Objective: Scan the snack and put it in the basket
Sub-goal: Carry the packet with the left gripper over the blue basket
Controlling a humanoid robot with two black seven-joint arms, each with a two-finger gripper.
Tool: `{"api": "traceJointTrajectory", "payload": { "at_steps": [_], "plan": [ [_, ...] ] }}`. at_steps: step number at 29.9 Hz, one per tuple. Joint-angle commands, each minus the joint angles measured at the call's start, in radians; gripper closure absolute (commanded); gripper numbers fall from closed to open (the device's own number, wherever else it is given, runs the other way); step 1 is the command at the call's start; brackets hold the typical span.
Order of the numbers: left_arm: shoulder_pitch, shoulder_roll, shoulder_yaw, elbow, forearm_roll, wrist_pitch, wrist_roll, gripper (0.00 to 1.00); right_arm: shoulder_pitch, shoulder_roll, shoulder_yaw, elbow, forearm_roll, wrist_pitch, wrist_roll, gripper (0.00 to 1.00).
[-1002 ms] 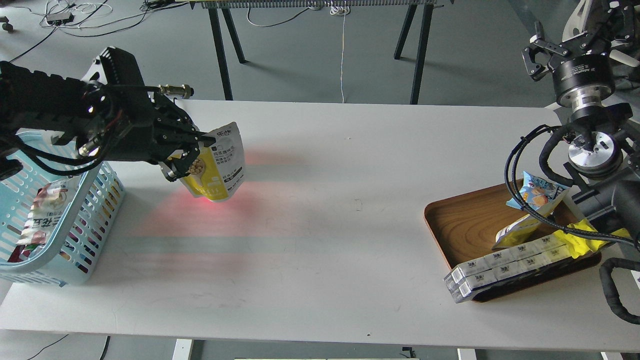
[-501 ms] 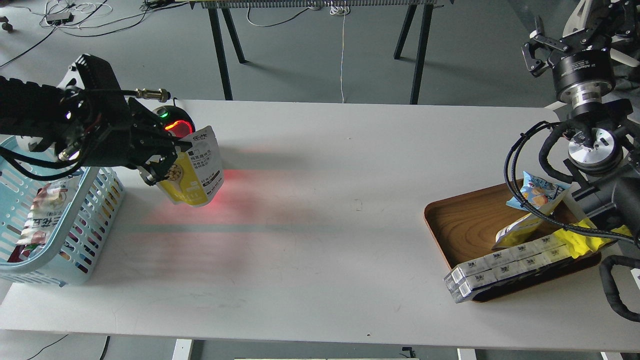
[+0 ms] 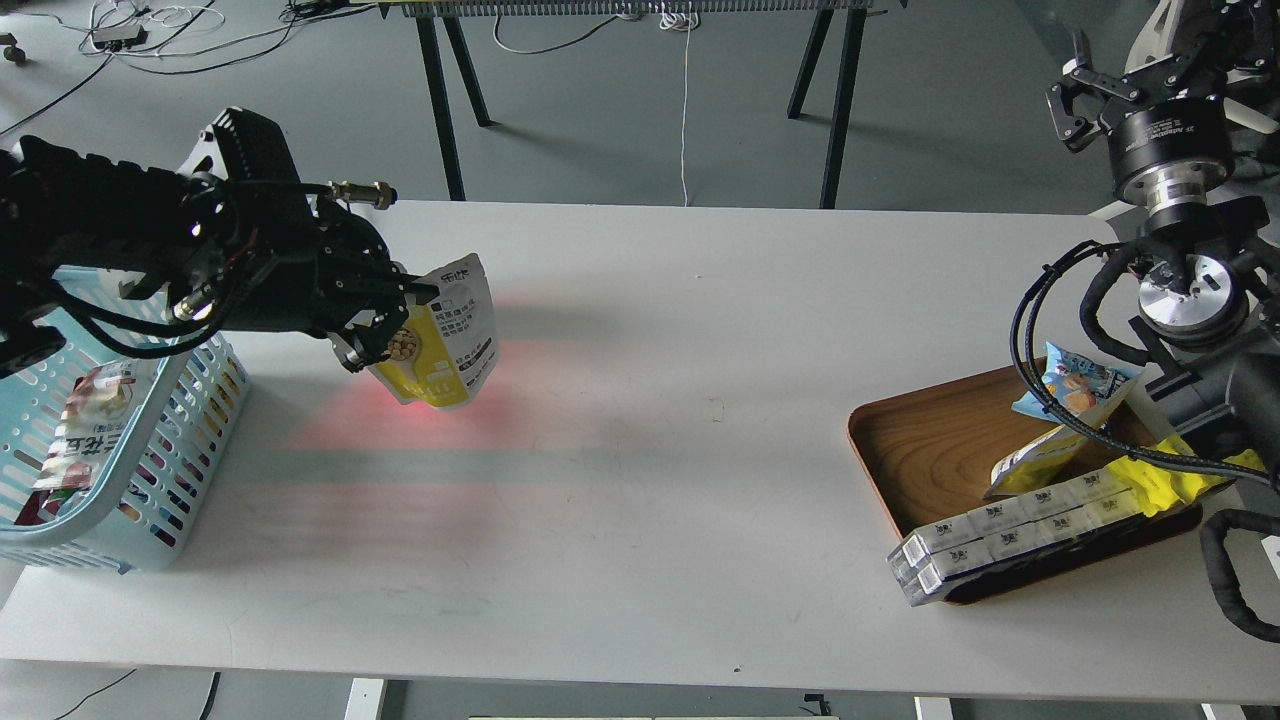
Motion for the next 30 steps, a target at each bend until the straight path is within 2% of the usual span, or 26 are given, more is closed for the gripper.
{"api": "traceJointTrajectory", "payload": {
  "at_steps": [1, 8, 12, 14, 17, 20, 26, 30],
  "plan": [
    [-0.001, -0.009, 0.0, 0.0, 0.0, 0.0, 0.003, 1.0, -0.001, -0.007, 0.0, 0.0, 0.0, 0.0, 0.0, 0.01],
    [-0.002, 0.0, -0.005, -0.009, 0.0, 0.0, -0.003, 1.0, -0.001, -0.01, 0.0, 0.0, 0.0, 0.0, 0.0, 0.01],
    [-0.001, 0.063, -0.075, -0.066, 0.0, 0.0, -0.008, 1.0, -0.001, -0.016, 0.0, -0.001, 0.0, 0.0, 0.0, 0.01],
    [-0.001, 0.086, -0.107, -0.076, 0.0, 0.0, -0.029, 1.0, -0.001, -0.016, 0.0, -0.001, 0.0, 0.0, 0.0, 0.01],
    [-0.001, 0.147, -0.155, -0.078, 0.0, 0.0, -0.089, 1.0, -0.001, -0.016, 0.0, -0.001, 0.0, 0.0, 0.0, 0.01],
    [0.002, 0.262, -0.16, -0.078, 0.0, 0.002, -0.089, 1.0, -0.001, -0.016, 0.0, -0.001, 0.0, 0.0, 0.0, 0.01],
    [0.01, 0.518, -0.108, -0.072, 0.0, 0.212, -0.089, 1.0, -0.001, -0.016, 0.0, -0.001, 0.0, 0.0, 0.001, 0.01],
    [0.01, 0.632, -0.037, -0.029, 0.0, 0.288, -0.089, 1.0, -0.002, -0.011, 0.0, -0.001, 0.0, 0.0, 0.003, 0.01]
  ]
}}
